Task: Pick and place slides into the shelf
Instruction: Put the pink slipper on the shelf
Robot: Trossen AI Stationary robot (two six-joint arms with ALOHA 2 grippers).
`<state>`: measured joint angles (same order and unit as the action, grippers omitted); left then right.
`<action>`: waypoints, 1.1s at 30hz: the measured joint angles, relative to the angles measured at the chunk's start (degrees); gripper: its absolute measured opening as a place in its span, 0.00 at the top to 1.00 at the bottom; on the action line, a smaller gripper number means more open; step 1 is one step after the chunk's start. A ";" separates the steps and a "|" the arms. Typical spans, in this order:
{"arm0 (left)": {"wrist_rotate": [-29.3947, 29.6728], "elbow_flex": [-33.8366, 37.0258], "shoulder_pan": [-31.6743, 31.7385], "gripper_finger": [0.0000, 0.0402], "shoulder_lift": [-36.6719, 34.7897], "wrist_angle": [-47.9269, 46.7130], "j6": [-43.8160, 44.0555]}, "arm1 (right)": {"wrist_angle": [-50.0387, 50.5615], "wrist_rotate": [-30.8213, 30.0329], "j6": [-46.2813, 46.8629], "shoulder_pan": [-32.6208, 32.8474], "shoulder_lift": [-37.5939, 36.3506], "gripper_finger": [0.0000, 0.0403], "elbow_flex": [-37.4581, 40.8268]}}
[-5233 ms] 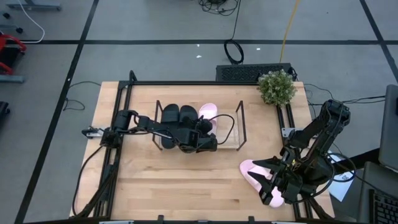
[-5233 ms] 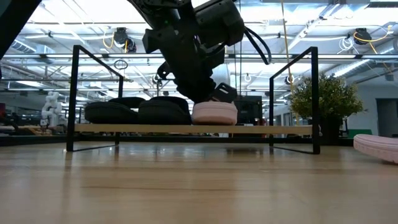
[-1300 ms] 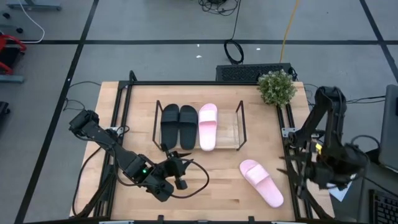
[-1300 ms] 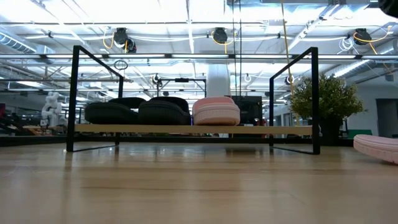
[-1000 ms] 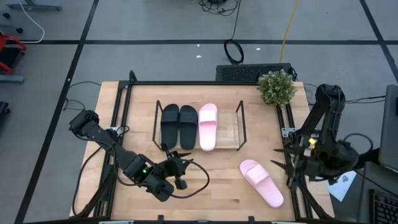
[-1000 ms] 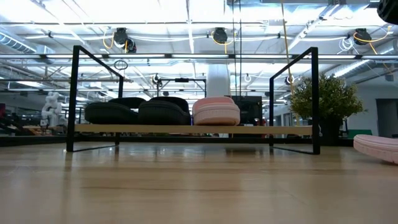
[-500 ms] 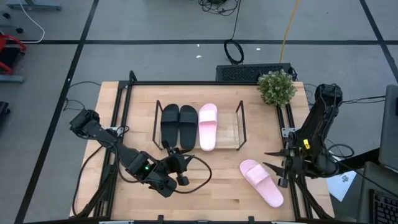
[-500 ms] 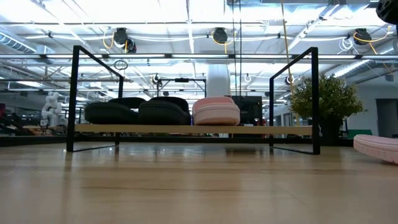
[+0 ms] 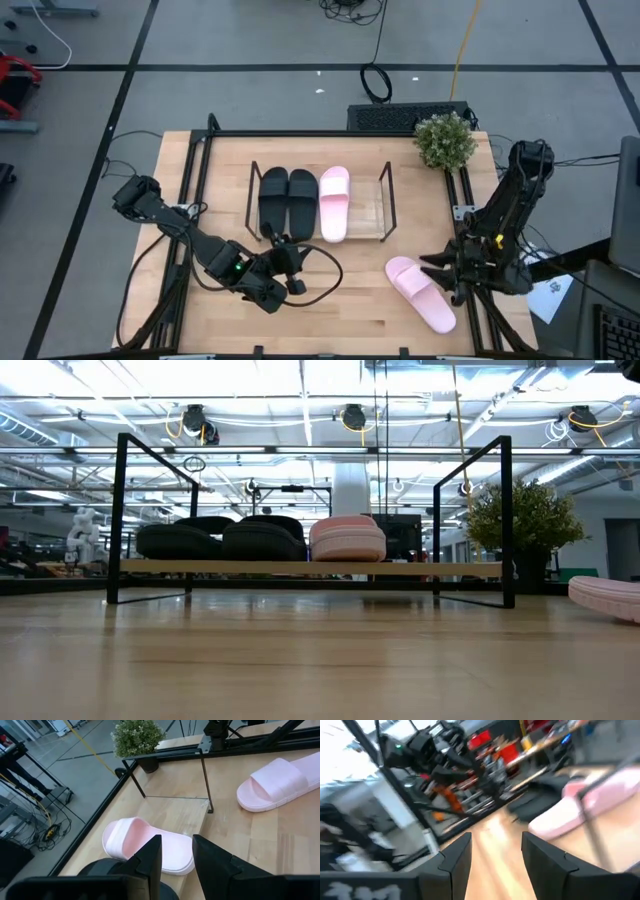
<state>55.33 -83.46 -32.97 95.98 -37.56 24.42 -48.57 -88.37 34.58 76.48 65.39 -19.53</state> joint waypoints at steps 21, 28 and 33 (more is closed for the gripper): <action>0.13 0.00 3.38 0.72 0.00 -3.42 -0.20 | 8.81 10.44 44.16 -3.75 5.35 0.59 0.00; -0.92 0.00 9.89 0.72 0.00 -4.31 -0.34 | 8.54 10.62 55.57 -2.08 5.35 0.59 0.00; -6.15 0.00 14.25 0.72 0.00 -3.47 4.75 | 4.78 11.03 62.98 -0.33 5.35 0.59 0.00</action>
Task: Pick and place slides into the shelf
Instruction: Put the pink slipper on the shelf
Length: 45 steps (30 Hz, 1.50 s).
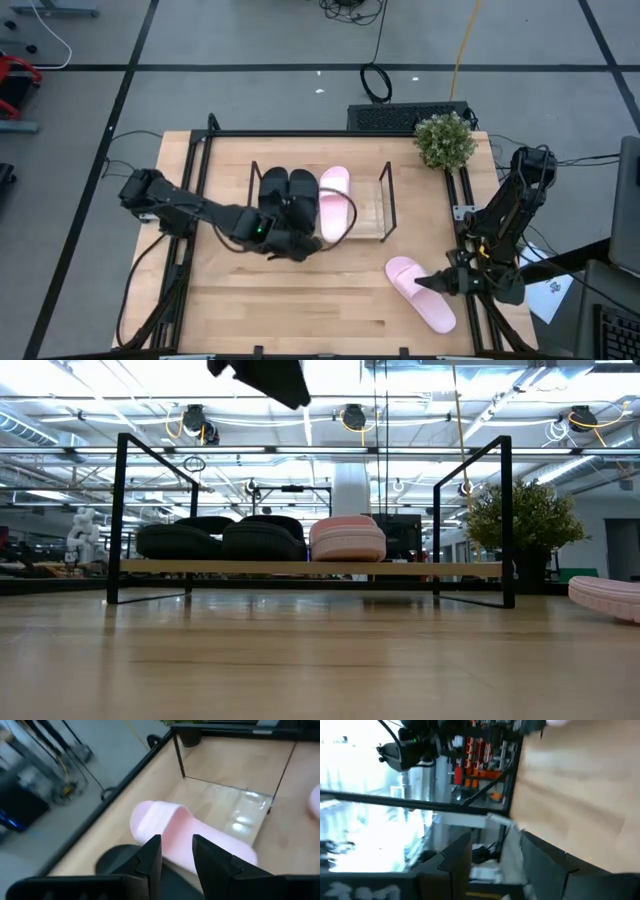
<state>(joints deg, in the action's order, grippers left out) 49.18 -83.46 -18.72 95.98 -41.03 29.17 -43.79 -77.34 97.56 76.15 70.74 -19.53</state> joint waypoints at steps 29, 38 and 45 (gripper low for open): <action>-10.35 -0.02 2.86 0.72 0.00 12.39 2.27 | 15.84 14.56 41.53 5.66 0.00 0.59 -0.33; -10.35 -0.02 2.97 0.72 0.00 12.37 -4.03 | 16.04 18.97 43.30 2.91 0.00 0.59 -0.33; -10.35 -0.02 3.91 0.72 -0.11 12.37 -5.07 | 18.92 19.08 43.87 2.93 0.00 0.64 -0.33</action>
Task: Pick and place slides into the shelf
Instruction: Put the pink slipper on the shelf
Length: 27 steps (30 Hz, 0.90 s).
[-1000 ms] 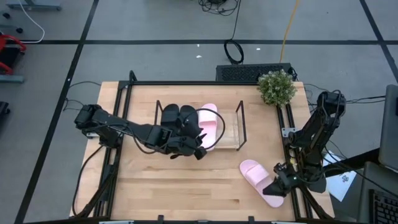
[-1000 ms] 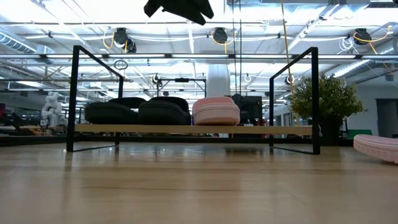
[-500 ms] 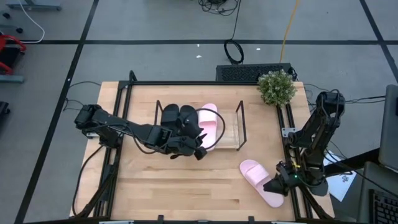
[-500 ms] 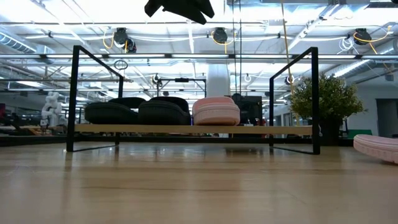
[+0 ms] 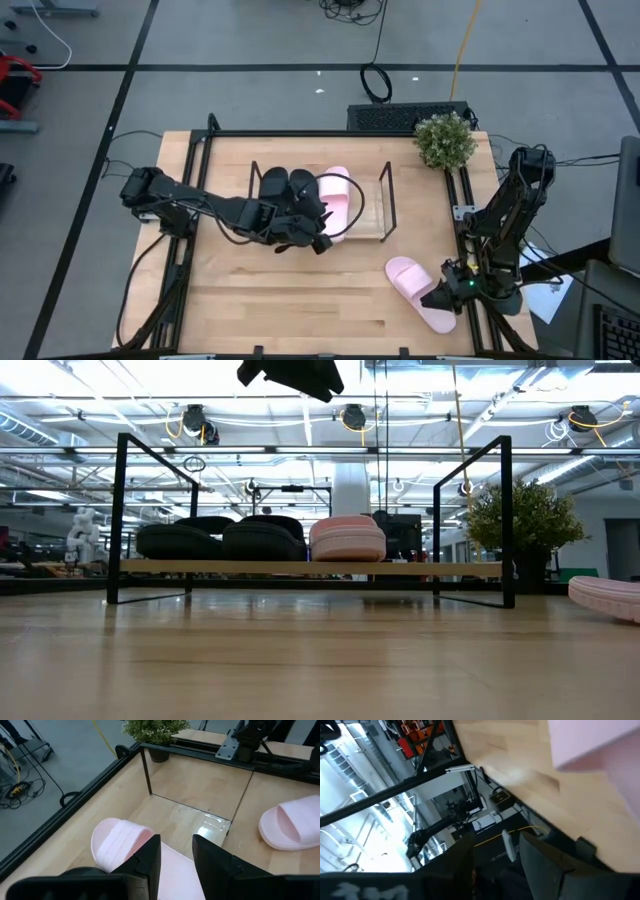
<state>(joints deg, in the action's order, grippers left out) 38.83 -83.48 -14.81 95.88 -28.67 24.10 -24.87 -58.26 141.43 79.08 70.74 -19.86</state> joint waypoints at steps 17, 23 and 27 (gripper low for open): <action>-0.37 -0.02 0.96 0.72 -0.37 0.33 0.59 | -3.48 0.06 -8.20 0.01 0.00 0.71 0.00; -0.38 -0.02 0.96 0.72 -0.37 1.86 0.13 | -2.03 2.02 0.84 0.03 0.02 0.71 0.00; -0.39 -0.02 0.96 0.72 -0.37 1.63 0.13 | -1.89 2.72 1.59 0.03 0.00 0.71 0.00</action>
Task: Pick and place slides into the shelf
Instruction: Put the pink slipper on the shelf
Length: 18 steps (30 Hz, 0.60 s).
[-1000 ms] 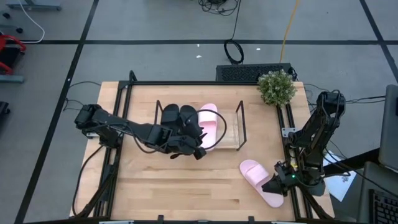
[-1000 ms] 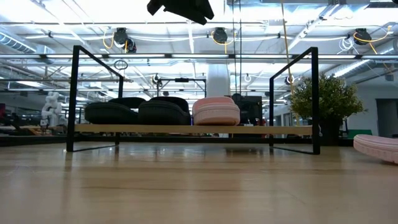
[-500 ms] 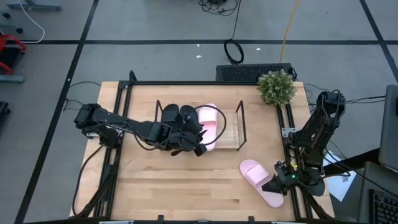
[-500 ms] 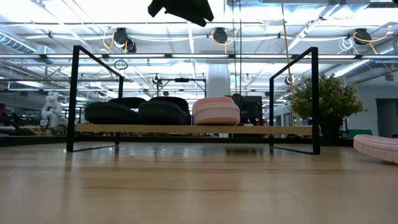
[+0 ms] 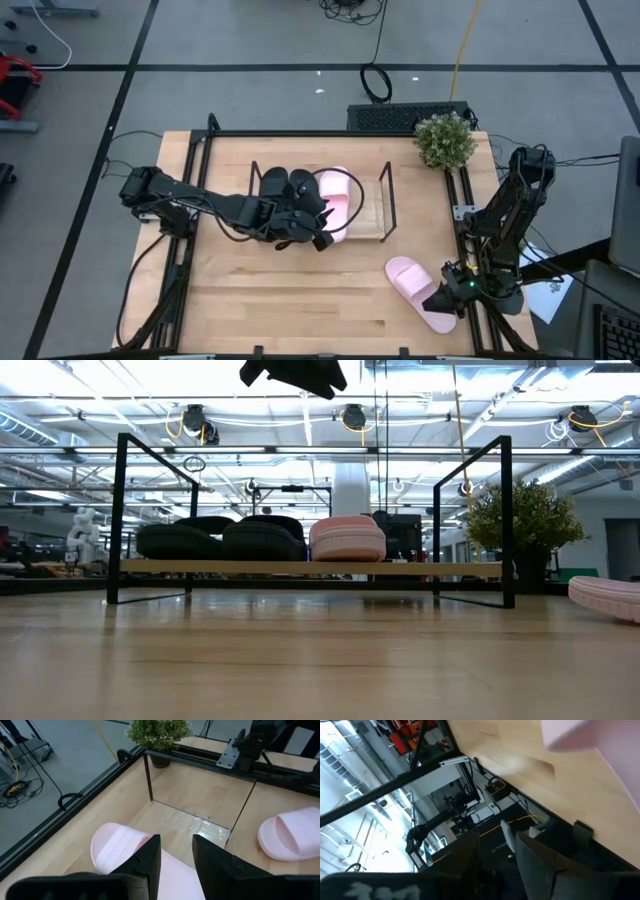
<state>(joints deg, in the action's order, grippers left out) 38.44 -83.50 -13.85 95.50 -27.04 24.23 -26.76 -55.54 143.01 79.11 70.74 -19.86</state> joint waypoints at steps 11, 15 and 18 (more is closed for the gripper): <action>0.00 0.00 0.44 0.72 0.00 -0.16 -1.47 | -0.26 -3.90 -2.14 -0.03 0.00 0.71 0.00; 0.00 0.00 0.68 0.72 0.00 -0.16 -1.48 | -9.52 -16.08 -15.29 -0.60 0.00 0.71 0.02; 0.00 0.00 0.70 0.72 0.00 -0.11 -1.48 | -22.41 -24.32 -33.62 -1.86 0.00 0.71 0.01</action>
<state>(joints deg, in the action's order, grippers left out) 38.44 -83.50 -13.15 95.50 -27.15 22.74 -49.17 -79.85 109.39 77.25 70.74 -19.85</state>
